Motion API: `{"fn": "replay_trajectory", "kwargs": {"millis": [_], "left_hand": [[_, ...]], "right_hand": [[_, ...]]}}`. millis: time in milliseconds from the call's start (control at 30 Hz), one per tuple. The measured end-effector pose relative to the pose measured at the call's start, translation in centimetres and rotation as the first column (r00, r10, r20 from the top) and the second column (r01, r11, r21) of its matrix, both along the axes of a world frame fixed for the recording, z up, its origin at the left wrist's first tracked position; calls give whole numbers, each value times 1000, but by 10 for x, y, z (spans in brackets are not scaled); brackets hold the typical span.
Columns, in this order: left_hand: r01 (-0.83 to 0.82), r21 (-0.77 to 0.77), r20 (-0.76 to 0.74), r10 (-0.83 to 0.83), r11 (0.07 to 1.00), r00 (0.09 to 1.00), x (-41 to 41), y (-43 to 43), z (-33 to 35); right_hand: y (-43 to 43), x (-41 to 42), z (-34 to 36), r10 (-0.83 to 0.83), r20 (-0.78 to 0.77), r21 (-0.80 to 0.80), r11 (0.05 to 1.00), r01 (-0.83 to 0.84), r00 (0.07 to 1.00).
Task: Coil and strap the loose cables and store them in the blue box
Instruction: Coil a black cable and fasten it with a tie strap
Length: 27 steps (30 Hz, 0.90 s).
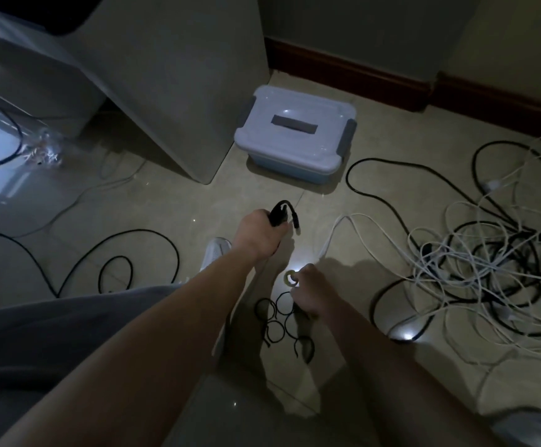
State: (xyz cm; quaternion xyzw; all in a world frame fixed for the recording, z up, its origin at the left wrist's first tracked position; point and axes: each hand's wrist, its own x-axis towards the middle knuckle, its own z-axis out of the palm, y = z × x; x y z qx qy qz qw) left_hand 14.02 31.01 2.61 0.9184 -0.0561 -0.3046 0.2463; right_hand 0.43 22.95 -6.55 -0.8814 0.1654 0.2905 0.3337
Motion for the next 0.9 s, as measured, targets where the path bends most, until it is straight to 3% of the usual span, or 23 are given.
{"fn": "replay_trajectory", "kwargs": {"millis": [100,233,300,500,633,900], "left_hand": [[-2,-13,-17,2,1000,1000,1,1,17],[12,-76,-101,-20,997,995,-1,-4,58],[38,-135,-135,-56,990,989,-8,-10,87],[44,-456,-154,-127,889,980,-32,-25,172],[71,-456,-96,-128,887,987,-42,-39,225],[62,-553,-42,-101,831,994,-54,-55,306]], "right_hand": [[-10,-1,27,-295,86,138,950,282,952],[-36,-2,83,-638,44,473,691,547,769],[-50,-2,122,-688,46,556,620,554,725],[-80,-4,227,-754,181,669,565,482,632],[-92,-14,288,-786,228,729,529,434,574],[-114,-43,379,-756,357,750,582,313,549]]}}
